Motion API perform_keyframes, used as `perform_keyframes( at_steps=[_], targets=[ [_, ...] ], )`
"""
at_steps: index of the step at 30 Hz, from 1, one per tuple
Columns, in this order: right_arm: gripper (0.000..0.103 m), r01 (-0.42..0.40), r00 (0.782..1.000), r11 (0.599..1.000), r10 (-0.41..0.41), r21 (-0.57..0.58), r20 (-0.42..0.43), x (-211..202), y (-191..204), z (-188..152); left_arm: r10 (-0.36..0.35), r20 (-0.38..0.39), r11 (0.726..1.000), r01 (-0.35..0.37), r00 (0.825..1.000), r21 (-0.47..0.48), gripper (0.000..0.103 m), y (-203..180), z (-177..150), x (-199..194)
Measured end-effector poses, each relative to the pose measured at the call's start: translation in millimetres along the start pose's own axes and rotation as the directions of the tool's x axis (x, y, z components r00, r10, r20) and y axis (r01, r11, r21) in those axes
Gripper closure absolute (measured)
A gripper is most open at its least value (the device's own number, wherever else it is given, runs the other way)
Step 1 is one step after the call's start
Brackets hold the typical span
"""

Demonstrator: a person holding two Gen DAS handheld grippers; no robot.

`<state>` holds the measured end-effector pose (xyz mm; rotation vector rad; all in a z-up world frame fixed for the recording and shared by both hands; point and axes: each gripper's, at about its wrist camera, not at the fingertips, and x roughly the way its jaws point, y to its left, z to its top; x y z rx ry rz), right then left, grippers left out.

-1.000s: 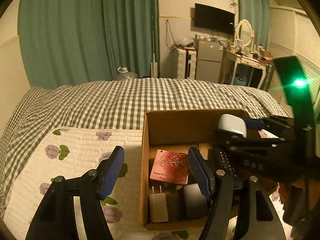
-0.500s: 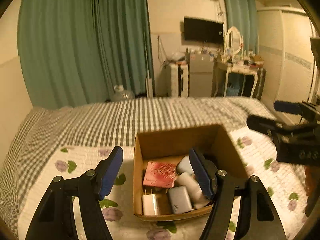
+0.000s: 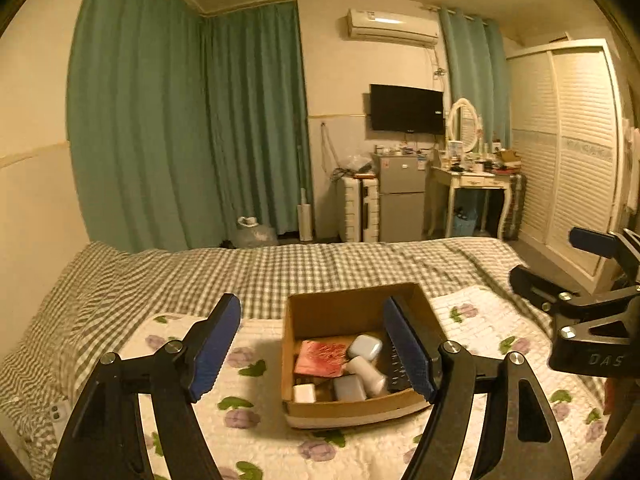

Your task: Organize rigid objects

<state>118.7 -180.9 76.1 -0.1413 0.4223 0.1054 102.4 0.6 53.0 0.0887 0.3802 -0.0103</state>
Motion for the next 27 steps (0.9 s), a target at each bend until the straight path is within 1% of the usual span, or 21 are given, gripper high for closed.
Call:
perform_keyframes(
  at_steps=[2,4,8,10,13,18,22,27],
  targets=[
    [0.000,-0.024,0.999,0.999,0.023,0.041,0.031,-1,2,-12,0.024,0.007,1.000,-0.024,1.000,-0.001,0.026,-1,-9,-1],
    [0.000,-0.038,0.998,0.997,0.034,0.066,0.053,0,2,-22,0.022,0.018,0.999,-0.021,1.000,-0.035,0.026,3,-19,0],
    [0.000,-0.041,0.995,0.992,0.029,0.121,0.098,6,4,-49,0.034,0.025,0.998,-0.033,0.999,-0.046,0.026,4,-31,2],
    [0.000,-0.059,0.994,0.991,0.048,0.116,0.097,10,5,-54,0.032,0.026,0.998,-0.030,0.999,-0.049,0.026,4,-37,3],
    [0.000,-0.046,0.994,0.994,0.036,0.098,0.103,13,7,-60,0.036,0.014,0.998,-0.036,0.999,-0.043,0.026,4,-44,4],
    [0.000,-0.058,0.995,0.990,0.048,0.126,0.083,21,1,-67,0.046,-0.004,0.998,-0.046,0.999,-0.035,0.026,2,-52,9],
    [0.000,-0.057,0.997,0.990,0.049,0.132,0.064,26,-2,-69,0.053,-0.020,0.998,-0.053,0.998,-0.027,0.026,0,-56,12],
    [0.000,-0.060,0.996,0.989,0.051,0.136,0.073,24,-2,-68,0.056,-0.022,0.998,-0.056,0.998,-0.009,0.026,-6,-58,11]
  ],
)
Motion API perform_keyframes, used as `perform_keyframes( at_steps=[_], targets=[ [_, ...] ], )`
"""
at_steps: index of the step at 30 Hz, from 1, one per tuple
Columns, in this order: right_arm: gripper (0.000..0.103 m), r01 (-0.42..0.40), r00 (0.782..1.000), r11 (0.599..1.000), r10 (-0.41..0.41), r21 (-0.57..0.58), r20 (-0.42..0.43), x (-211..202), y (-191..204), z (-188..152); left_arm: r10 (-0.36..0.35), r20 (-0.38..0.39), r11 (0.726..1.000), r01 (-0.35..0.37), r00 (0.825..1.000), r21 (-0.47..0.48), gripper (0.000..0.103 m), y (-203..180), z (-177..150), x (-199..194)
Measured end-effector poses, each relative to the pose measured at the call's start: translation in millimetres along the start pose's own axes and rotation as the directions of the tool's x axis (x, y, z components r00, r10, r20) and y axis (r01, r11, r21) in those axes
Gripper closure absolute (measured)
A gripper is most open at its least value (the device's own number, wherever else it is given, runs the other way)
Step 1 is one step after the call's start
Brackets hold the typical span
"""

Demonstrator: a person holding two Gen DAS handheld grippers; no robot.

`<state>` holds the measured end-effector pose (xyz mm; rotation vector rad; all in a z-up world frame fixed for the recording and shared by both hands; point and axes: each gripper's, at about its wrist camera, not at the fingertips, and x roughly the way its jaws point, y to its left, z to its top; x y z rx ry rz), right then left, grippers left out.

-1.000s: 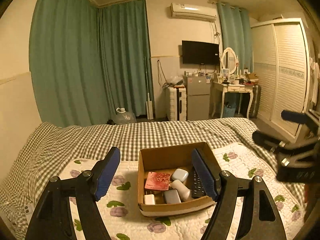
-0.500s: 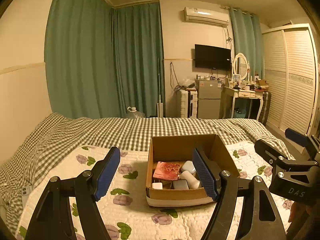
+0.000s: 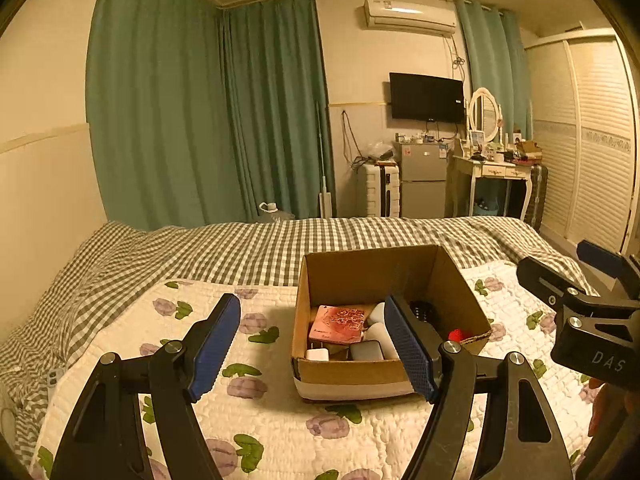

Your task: Organize rigid objects

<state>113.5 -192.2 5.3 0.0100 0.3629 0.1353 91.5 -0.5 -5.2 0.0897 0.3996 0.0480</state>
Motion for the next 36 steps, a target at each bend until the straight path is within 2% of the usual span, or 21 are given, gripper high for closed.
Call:
perform_keyframes(
  at_steps=[10,17,36],
  targets=[
    [0.000,0.014,1.000,1.000,-0.014,-0.016,-0.001,0.5,2.9,-0.5,-0.017,-0.015,1.000,0.017,1.000,-0.018,0.026,0.9,0.6,0.5],
    [0.000,0.025,1.000,0.999,-0.025,-0.024,-0.006,1.1,4.2,-1.5,0.006,-0.017,1.000,-0.006,1.000,0.000,0.026,-2.6,-0.3,0.4],
    [0.000,0.034,0.999,0.999,-0.035,-0.030,-0.022,4.0,3.8,-6.1,-0.001,-0.025,1.000,0.001,1.000,-0.013,0.026,-3.1,-1.6,0.0]
  ],
)
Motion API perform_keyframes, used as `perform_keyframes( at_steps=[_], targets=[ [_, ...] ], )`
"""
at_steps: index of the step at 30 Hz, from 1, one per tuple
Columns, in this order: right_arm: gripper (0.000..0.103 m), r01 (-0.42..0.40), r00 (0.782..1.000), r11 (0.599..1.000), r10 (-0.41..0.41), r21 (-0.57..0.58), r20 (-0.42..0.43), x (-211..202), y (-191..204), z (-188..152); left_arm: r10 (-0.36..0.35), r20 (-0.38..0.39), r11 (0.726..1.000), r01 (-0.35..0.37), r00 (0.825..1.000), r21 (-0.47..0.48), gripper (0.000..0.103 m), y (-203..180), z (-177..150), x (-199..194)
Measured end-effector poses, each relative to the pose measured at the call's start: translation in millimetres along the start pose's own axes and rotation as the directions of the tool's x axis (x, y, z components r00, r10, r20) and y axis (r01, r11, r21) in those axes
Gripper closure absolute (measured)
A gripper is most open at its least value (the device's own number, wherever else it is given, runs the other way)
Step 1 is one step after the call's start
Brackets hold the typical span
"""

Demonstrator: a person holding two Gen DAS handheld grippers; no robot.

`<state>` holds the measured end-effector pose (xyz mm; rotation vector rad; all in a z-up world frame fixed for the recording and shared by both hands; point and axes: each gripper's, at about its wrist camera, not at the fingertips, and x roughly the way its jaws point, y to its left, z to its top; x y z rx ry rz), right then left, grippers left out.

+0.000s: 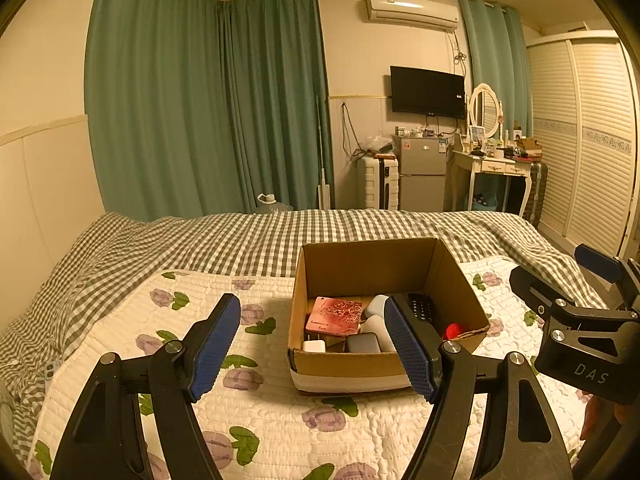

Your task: Organize rigid objects

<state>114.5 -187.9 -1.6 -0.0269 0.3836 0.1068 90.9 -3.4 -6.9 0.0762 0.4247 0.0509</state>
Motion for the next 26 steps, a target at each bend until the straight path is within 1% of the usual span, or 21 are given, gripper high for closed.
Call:
perform_keyframes(
  at_steps=[26],
  targets=[
    [0.000,0.006,1.000,1.000,-0.005,0.003,-0.021,3.4,-3.3,-3.1,-0.006,-0.004,1.000,0.006,1.000,-0.003,0.026,0.4,-0.2,-0.5]
  ],
)
